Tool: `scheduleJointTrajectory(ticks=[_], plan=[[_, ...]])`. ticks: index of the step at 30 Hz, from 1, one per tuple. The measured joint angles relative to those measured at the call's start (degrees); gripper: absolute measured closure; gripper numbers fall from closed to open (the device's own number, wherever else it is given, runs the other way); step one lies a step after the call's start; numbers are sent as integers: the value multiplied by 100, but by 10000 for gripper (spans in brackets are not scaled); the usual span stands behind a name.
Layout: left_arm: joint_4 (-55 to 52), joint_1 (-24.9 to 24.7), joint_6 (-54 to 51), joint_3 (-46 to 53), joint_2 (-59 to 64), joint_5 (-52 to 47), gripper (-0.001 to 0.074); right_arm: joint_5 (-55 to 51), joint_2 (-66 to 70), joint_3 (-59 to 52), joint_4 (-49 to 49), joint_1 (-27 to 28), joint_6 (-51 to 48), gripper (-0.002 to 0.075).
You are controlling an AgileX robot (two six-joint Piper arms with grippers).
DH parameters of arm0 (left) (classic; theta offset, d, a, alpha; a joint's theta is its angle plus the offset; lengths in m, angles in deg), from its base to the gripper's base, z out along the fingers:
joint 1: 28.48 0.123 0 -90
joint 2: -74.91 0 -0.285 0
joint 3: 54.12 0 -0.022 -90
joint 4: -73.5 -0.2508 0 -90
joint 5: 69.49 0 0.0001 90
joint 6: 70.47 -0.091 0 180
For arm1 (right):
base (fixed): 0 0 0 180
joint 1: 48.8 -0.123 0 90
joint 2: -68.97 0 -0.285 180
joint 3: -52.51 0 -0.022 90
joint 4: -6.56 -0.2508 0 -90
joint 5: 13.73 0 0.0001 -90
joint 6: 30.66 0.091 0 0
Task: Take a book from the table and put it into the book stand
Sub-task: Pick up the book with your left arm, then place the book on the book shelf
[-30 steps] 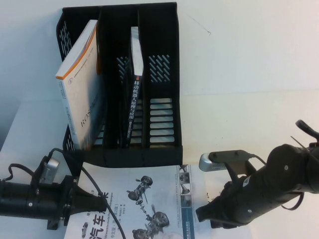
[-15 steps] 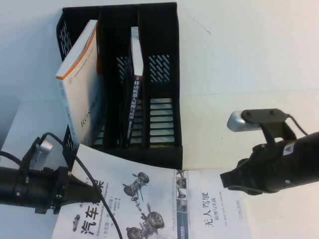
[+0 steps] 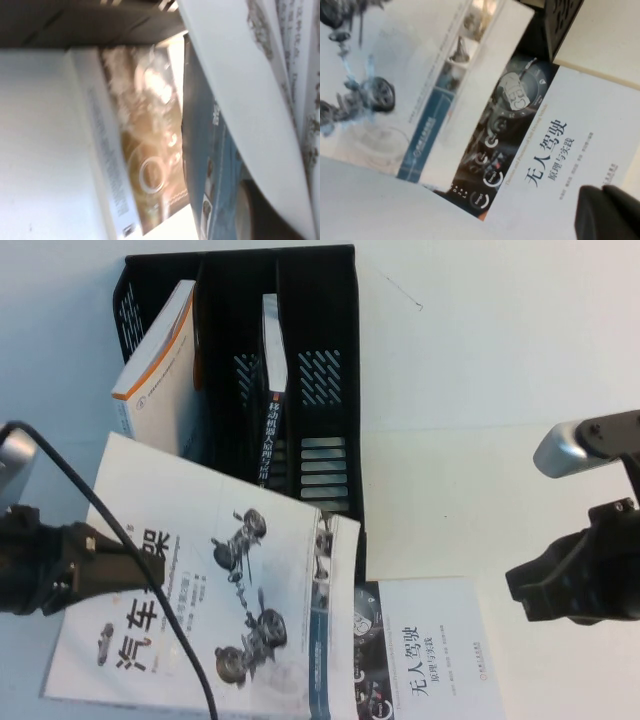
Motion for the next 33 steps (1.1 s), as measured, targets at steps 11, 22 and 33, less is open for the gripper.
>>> scheduleJointTrajectory(ticks=[11,22,33], plan=[[-23,-9,1404,-1933,-993,-533,615,-212,-179,-10,515,0,474,726],[-304,-9,2668,-3936,-668,-281,615,-238,-393,-10,1730,0,1347,726],[-2027,-495,3211,-4893,-32,204,615,-375,-640,-10,2778,12,2140,726]])
